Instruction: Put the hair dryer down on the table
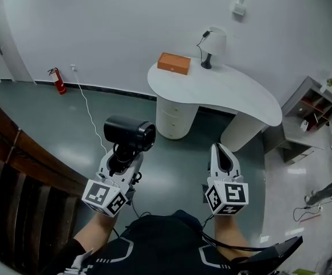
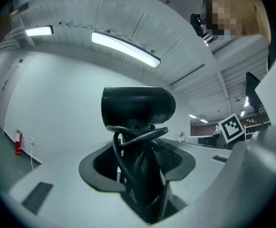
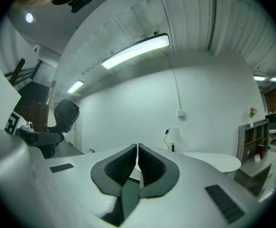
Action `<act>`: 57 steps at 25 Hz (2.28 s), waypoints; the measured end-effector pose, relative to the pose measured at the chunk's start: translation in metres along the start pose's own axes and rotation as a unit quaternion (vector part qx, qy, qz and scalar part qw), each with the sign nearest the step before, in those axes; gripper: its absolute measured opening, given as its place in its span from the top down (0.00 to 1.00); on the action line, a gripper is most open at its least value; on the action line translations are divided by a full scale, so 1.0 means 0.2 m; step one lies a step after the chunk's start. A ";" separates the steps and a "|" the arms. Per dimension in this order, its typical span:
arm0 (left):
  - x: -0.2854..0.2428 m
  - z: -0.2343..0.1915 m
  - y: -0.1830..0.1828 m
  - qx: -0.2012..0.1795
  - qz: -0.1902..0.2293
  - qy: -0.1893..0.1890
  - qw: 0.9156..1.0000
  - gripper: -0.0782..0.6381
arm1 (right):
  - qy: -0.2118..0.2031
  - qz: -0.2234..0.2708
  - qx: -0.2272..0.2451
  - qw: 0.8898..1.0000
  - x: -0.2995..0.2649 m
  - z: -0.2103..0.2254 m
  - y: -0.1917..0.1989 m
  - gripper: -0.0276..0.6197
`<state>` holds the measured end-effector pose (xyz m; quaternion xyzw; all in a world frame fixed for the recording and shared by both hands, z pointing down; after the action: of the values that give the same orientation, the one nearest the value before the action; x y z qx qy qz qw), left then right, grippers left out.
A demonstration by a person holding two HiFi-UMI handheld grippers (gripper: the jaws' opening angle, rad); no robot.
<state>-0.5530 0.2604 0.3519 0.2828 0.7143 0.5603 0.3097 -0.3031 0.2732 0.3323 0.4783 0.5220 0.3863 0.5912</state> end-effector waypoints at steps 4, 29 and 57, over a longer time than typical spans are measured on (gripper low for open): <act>-0.01 -0.04 0.03 0.001 -0.005 0.002 1.000 0.59 | 0.007 -0.001 0.000 1.000 -0.01 -0.03 0.02 0.92; -0.88 -0.17 -0.16 0.018 -0.007 0.008 1.000 0.59 | 0.006 0.004 -0.013 1.000 -0.69 0.60 -0.16 0.92; -1.85 -0.02 -0.27 0.018 -0.030 0.041 0.999 0.59 | 0.017 -0.004 -0.038 0.999 -1.13 1.40 -0.21 0.92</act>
<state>-0.3186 -0.0310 0.3459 0.2432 0.7446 0.5490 0.2916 -0.0639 0.0022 0.3461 0.4469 0.5188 0.4116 0.6014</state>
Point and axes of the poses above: the fingertips, and each gripper's own axes: x backward along the fingers, z to its right, y out of its underside, the point moved 2 cm from there along x, backward along the fingers, and after that the axes turned 13 degrees about -z, right-handed, at the moved point
